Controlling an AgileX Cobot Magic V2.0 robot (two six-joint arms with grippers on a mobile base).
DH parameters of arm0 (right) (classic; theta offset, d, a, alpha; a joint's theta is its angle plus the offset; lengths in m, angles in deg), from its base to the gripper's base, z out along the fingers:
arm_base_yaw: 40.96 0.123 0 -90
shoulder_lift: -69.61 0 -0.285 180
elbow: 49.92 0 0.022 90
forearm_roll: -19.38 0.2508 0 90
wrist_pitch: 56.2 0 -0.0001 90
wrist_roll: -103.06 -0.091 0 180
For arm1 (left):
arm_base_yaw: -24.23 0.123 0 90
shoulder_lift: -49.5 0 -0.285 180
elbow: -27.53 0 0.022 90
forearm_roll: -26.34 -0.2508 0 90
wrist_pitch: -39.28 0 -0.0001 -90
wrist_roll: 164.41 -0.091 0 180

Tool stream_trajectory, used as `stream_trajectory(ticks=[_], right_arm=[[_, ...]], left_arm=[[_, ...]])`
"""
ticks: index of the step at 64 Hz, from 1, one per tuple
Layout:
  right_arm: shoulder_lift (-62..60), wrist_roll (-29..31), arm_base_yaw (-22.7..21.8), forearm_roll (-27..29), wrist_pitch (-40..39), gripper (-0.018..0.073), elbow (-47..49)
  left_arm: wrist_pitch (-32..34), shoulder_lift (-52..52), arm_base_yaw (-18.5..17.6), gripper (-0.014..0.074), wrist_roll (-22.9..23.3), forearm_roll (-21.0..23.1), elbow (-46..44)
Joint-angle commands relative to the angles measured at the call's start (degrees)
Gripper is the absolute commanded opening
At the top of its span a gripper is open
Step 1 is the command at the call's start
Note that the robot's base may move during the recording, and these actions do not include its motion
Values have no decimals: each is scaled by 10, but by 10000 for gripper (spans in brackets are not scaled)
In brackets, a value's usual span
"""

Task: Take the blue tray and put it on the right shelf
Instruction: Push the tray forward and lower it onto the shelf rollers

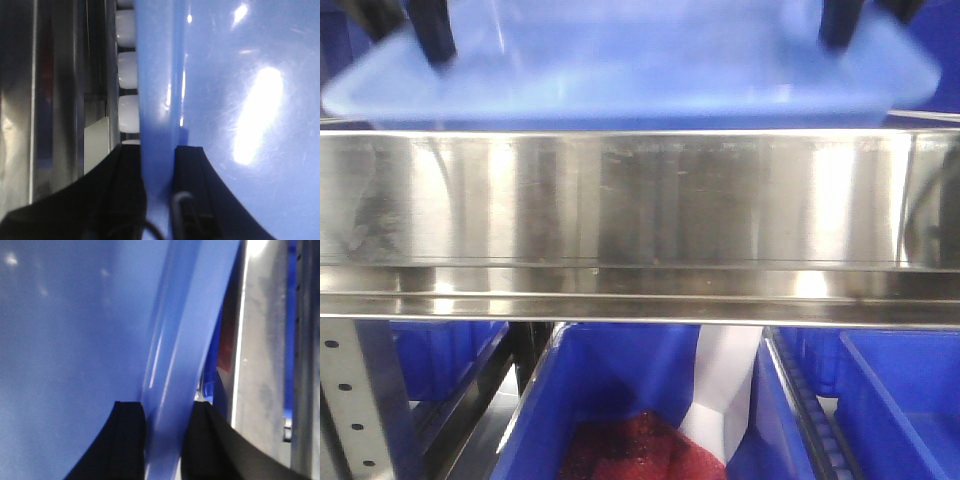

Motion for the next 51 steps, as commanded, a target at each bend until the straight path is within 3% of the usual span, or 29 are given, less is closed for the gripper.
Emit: stream_trajectory(ticks=[1, 7, 12, 17, 28, 33, 51], right_arm=[[-8, 23, 6, 11, -43, 56, 22], [1, 23, 6, 11, -52, 60, 22], [4, 23, 6, 11, -58, 119, 22], [4, 23, 6, 11, -60, 257, 22], [4, 23, -3, 11, -55, 649, 22], [3, 23, -9, 11, -53, 630, 22], [-16, 21, -17, 10, -52, 632, 22]], left_arm=[[45, 18, -6, -47, -7, 20, -20], [45, 13, -6, -25, -10, 20, -20], [45, 11, -6, 60, -19, 20, -20], [52, 11, -6, 192, -25, 22, -20], [56, 11, -6, 516, -25, 22, -20], [56, 11, -6, 578, -25, 22, -20], [41, 13, -6, 576, -25, 21, -20]])
